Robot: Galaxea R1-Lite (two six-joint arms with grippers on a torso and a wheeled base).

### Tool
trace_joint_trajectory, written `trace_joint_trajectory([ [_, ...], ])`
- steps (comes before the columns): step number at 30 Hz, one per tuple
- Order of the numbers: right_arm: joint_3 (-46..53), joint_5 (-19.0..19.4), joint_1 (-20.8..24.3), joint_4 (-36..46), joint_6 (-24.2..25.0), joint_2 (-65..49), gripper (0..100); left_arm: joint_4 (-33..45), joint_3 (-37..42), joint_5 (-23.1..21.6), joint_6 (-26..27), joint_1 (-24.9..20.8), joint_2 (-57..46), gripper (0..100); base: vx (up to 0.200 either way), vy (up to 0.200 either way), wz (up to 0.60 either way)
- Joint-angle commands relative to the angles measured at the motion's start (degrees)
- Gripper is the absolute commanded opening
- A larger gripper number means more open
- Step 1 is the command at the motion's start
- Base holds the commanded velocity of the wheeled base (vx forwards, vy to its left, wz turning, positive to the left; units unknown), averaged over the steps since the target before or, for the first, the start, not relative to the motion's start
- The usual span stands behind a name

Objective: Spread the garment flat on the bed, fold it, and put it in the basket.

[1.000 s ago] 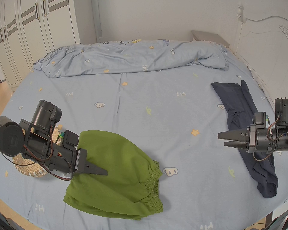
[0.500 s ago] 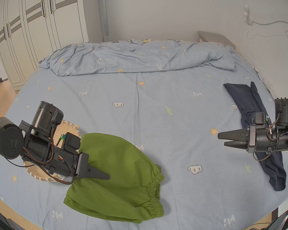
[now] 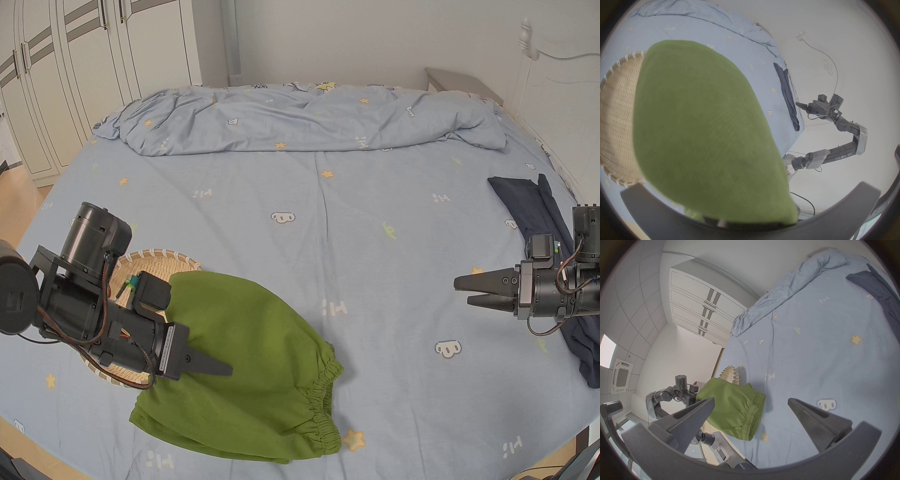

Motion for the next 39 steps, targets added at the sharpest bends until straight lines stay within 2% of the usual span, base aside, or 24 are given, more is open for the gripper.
trace_joint_trajectory([
  [1, 0.01, -0.24, -0.39, -0.14, 0.01, 0.29, 100, 7.16, -8.93, 0.26, 2.01, -1.82, -2.48, 0, 0.0, 0.0, 0.0],
  [3, 0.01, -0.24, -0.39, -0.05, 0.01, 0.38, 100, 9.53, -11.21, 0.43, 3.33, -1.82, -1.95, 0, 0.0, 0.0, 0.0],
  [4, 0.01, -0.32, -0.39, -0.14, 0.01, 0.38, 100, 12.43, -13.94, 1.14, 6.05, -1.82, -1.34, 0, 0.0, 0.0, 0.0],
  [7, 0.01, -0.32, -0.39, -0.14, -0.08, 0.38, 100, 16.21, -16.75, 7.29, 11.15, -1.9, -0.81, 0, 0.0, 0.0, 0.0],
  [9, 0.01, -0.32, -0.31, -0.05, -0.08, 0.38, 100, 16.39, -16.84, 8.26, 11.68, -1.99, -0.81, 0, 0.0, 0.0, 0.0],
  [10, 0.1, -0.32, -0.31, -0.05, -0.08, 0.38, 100, 17.26, -16.84, 16.78, 15.46, -2.96, -1.25, 0, 0.0, 0.0, 0.0],
  [11, 0.1, -0.32, -0.31, -0.05, -0.08, 0.47, 100, 17.26, -16.57, 19.07, 16.34, -3.13, -1.69, 0, 0.0, 0.0, 0.0],
  [15, 0.1, -0.32, -0.31, -0.14, -0.08, 0.56, 100, 17.26, -16.57, 20.21, 18.53, -2.61, -4.41, 0, 0.0, 0.0, 0.0],
  [19, 0.1, -0.32, -0.13, -0.05, -0.08, 0.64, 100, 17.0, -17.54, 20.3, 20.91, 1.88, -8.37, 0, 0.0, 0.0, 0.0],
  [25, 0.1, -0.32, -0.04, -0.14, -0.08, 0.64, 100, 16.82, -19.39, 19.07, 20.99, 7.06, -11.62, 0, 0.0, 0.0, 0.0],
  [31, 0.19, -0.32, -0.04, -0.05, -0.08, 0.47, 100, 16.03, -22.2, 10.01, 20.82, 15.32, -7.66, 0, 0.0, 0.0, 0.0],
  [32, 0.19, -0.32, -0.13, -0.05, -0.08, 0.38, 100, 16.03, -22.81, 6.94, 20.73, 17.96, -4.41, 0, 0.0, 0.0, 0.0],
  [33, 0.19, -0.32, -0.13, -0.05, -0.08, 0.38, 100, 16.03, -22.81, 6.5, 20.73, 18.49, -3.8, 0, 0.0, 0.0, 0.0],
  [36, 0.19, -0.32, -0.13, -0.05, -0.17, 0.38, 100, 15.95, -23.6, 2.72, 20.73, 24.02, 4.55, 0, 0.0, 0.0, 0.0],
  [37, 0.19, -0.32, -0.13, -0.05, -0.17, 0.38, 100, 15.86, -24.75, 1.22, 20.82, 27.28, 8.68, 0, 0.0, 0.0, 0.0],
  [38, 0.19, -0.32, -0.13, -0.05, -0.17, 0.38, 100, 15.86, -24.75, 1.22, 20.82, 27.28, 8.68, 0, 0.0, 0.0, 0.0],
  [39, 0.27, -0.32, -0.04, -0.05, -0.17, 0.38, 100, 15.86, -26.33, -0.27, 20.82, 30.7, 13.34, 0, 0.0, 0.0, 0.0],
])
